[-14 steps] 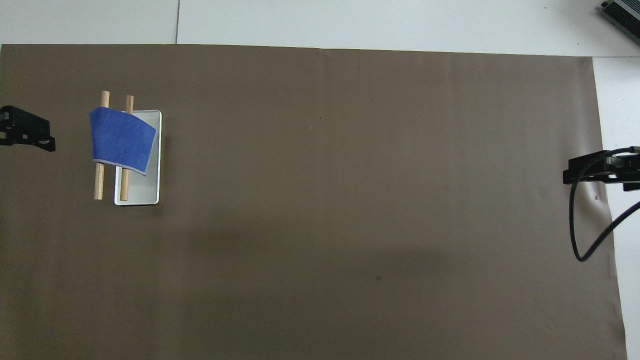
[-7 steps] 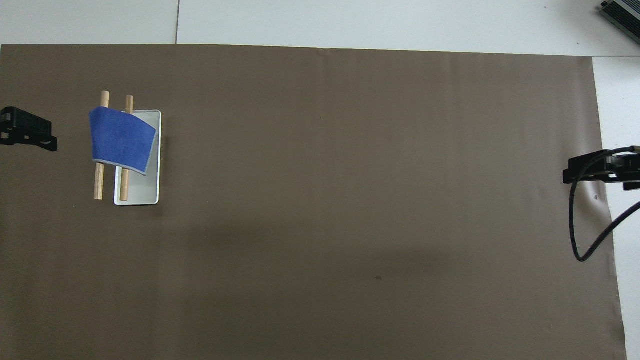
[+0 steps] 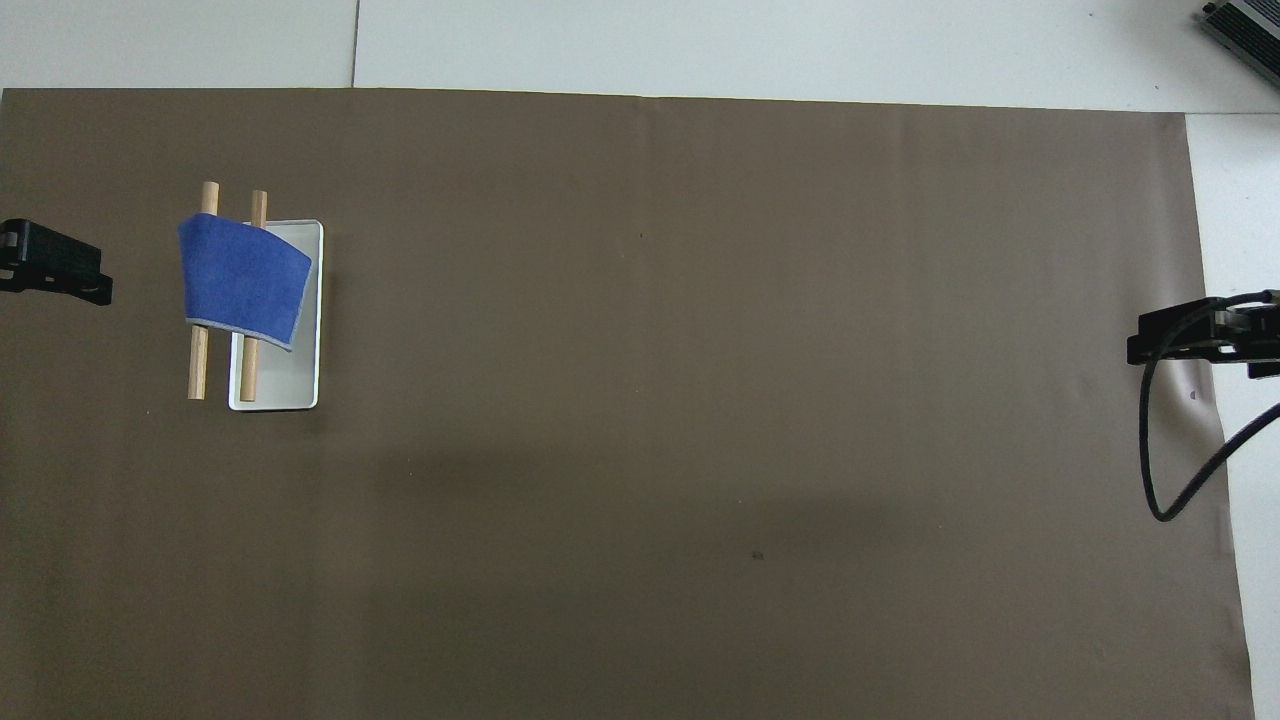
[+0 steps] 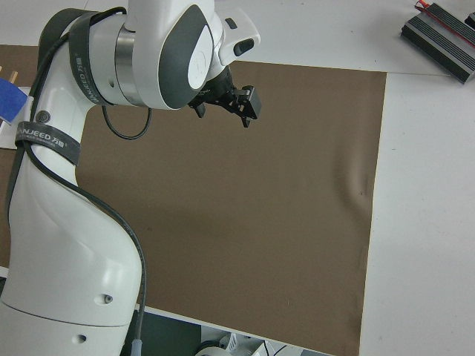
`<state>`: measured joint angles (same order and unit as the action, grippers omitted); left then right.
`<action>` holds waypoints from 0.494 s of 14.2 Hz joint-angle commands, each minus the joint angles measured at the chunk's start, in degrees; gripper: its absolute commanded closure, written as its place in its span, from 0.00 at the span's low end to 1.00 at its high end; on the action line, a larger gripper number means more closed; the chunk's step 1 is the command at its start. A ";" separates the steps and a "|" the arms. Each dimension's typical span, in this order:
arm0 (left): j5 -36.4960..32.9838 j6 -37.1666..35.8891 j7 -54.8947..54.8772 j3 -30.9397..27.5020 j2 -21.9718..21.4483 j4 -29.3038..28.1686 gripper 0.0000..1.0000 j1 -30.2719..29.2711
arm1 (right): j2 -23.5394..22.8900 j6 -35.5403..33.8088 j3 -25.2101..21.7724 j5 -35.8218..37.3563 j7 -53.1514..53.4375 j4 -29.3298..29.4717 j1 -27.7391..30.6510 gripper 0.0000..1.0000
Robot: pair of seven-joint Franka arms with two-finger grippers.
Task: Right arm passes towel to left arm to hang
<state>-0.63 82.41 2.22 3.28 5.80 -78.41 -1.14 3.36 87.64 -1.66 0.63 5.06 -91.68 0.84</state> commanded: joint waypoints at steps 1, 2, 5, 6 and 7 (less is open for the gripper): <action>0.81 0.65 -3.87 -0.38 -1.06 -1.48 0.00 -0.35 | 0.86 2.09 0.35 0.25 0.30 -1.48 0.04 0.00; 0.81 0.56 -4.93 -0.38 -1.06 -1.48 0.00 -0.35 | 0.77 2.36 0.35 0.25 0.30 -1.57 0.04 0.00; 0.72 0.56 -4.94 -0.38 -1.06 -1.48 0.00 -0.35 | 0.68 1.83 0.35 0.34 -0.48 -1.57 0.04 0.00; 0.72 0.47 -4.94 -0.38 -1.06 -1.48 0.00 -0.35 | 0.16 1.92 0.35 0.43 -1.45 -0.96 0.13 0.00; 0.72 0.47 -4.94 -0.38 -1.06 -1.48 0.00 -0.35 | -0.02 2.18 0.35 0.60 -1.46 -0.87 0.13 0.00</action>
<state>-0.63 82.41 -1.57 3.12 5.80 -78.42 -1.17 3.29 88.80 -1.60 0.63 4.72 -92.07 0.83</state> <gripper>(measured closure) 0.000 0.000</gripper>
